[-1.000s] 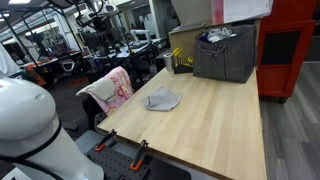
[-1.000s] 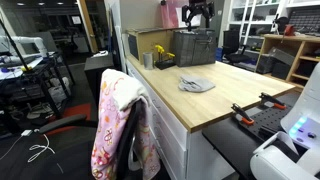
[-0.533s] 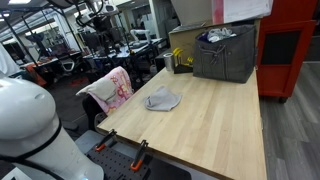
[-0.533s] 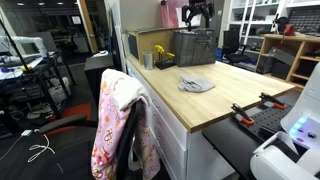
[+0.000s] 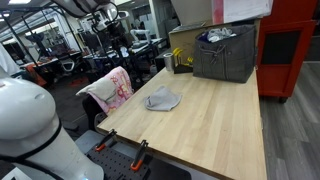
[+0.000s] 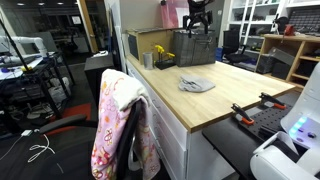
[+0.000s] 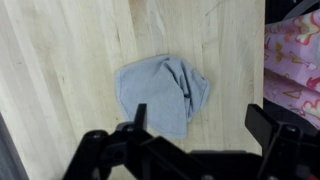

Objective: Put the grey towel on the backrest of the chair.

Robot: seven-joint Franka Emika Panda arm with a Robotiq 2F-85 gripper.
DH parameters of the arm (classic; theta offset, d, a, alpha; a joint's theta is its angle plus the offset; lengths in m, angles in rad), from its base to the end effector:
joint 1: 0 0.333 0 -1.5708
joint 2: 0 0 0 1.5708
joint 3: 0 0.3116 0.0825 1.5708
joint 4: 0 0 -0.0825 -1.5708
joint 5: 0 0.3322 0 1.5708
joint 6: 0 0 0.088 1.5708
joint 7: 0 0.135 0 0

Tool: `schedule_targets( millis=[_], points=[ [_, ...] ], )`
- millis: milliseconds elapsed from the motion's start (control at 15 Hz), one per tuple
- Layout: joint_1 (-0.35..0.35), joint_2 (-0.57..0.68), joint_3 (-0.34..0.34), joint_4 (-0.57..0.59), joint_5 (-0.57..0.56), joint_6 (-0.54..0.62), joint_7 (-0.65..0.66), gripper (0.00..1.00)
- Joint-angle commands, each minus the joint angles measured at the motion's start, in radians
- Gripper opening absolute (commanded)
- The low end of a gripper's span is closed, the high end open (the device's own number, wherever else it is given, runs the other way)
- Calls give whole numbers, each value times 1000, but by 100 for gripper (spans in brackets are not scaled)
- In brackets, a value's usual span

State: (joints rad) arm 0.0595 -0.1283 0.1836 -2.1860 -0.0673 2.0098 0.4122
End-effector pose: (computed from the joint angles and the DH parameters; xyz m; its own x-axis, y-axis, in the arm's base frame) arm 0.4435 0.1058 0.4303 0.9899 -0.1412 -0.0141 -0.1392 -0.9856 0.0964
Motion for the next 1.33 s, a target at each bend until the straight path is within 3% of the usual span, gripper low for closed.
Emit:
schedule_targets(
  millis=[0,533,1267],
  points=[
    [10,99,-25,22,-4,64,-20,100],
    [49,317,-53,45,-45,181,-15,100],
    [108,448,-111,134,-106,209,9,100]
  ],
)
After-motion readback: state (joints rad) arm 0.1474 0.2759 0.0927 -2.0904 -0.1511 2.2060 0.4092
